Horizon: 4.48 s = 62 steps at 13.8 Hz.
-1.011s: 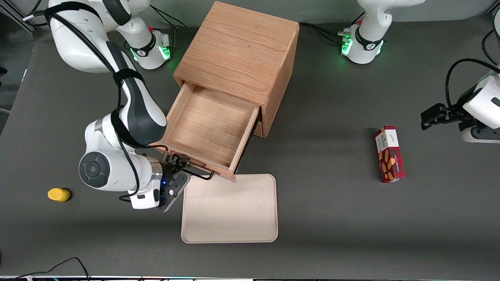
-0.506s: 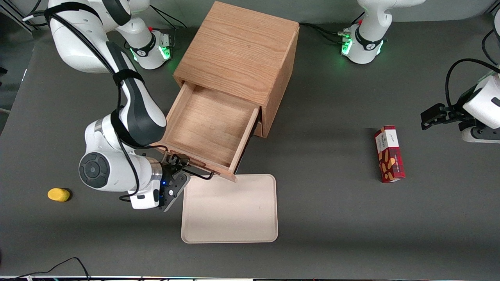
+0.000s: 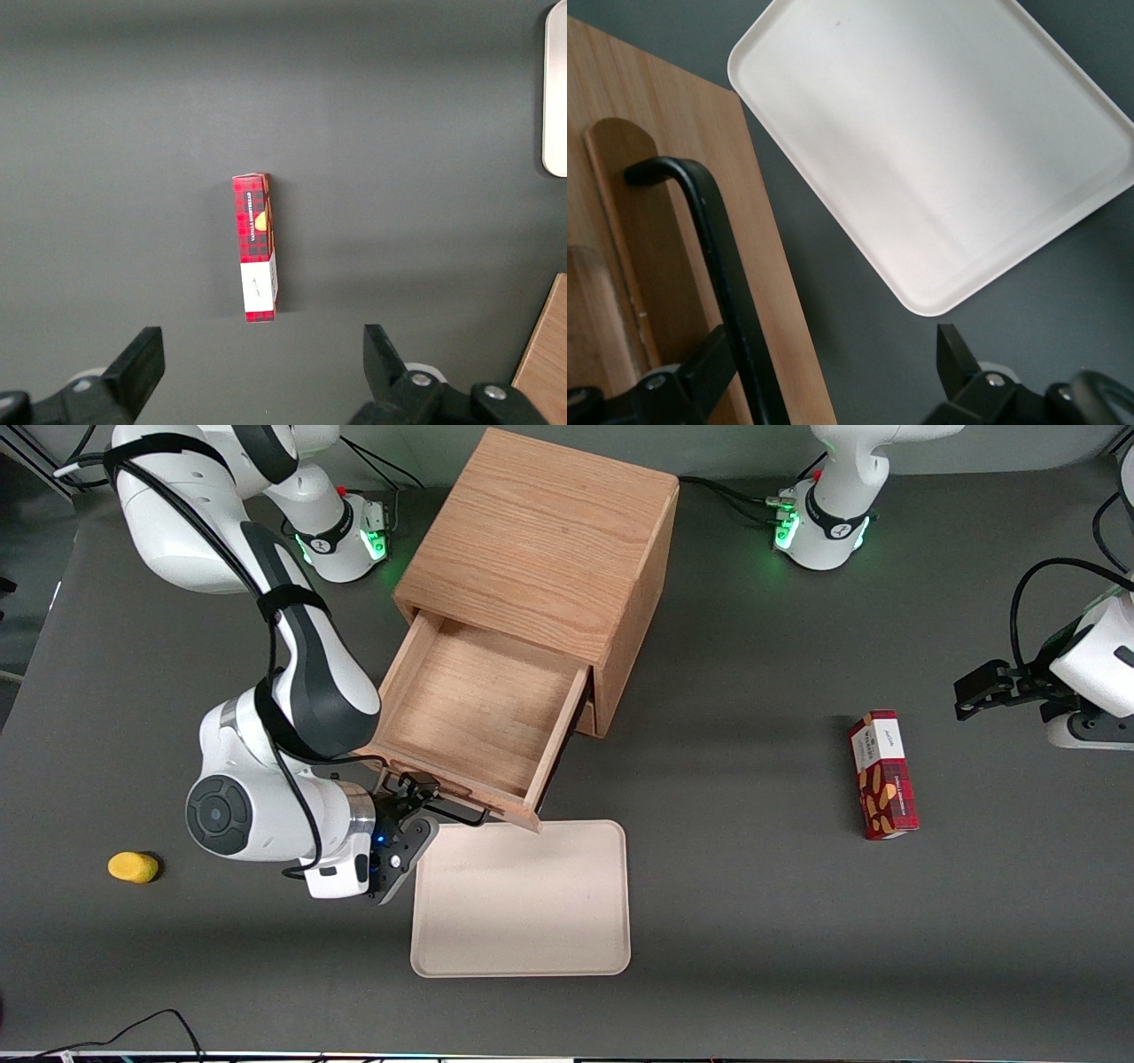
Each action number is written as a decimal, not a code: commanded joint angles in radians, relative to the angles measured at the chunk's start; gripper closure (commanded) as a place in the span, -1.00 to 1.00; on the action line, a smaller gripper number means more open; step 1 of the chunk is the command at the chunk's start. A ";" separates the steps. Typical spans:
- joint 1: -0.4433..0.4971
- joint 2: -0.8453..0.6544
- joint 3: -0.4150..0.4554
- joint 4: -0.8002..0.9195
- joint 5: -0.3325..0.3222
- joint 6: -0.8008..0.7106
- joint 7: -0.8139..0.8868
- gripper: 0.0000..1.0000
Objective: Close top drawer
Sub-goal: 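Push the drawer front with the right gripper into the cabinet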
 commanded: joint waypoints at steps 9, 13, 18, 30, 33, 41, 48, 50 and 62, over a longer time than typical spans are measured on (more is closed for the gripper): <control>-0.002 -0.029 0.016 -0.062 0.026 0.011 0.078 -1.00; -0.005 -0.058 0.034 -0.105 0.025 0.012 0.111 -1.00; -0.008 -0.090 0.043 -0.150 0.023 0.011 0.115 -1.00; -0.011 -0.165 0.063 -0.266 0.023 0.046 0.154 -1.00; -0.011 -0.171 0.071 -0.275 0.023 0.046 0.158 -1.00; -0.011 -0.194 0.114 -0.317 0.014 0.072 0.250 -1.00; -0.024 -0.224 0.132 -0.357 -0.023 0.077 0.261 -1.00; -0.024 -0.230 0.134 -0.371 -0.023 0.077 0.260 -1.00; -0.027 -0.276 0.164 -0.440 -0.040 0.078 0.281 -1.00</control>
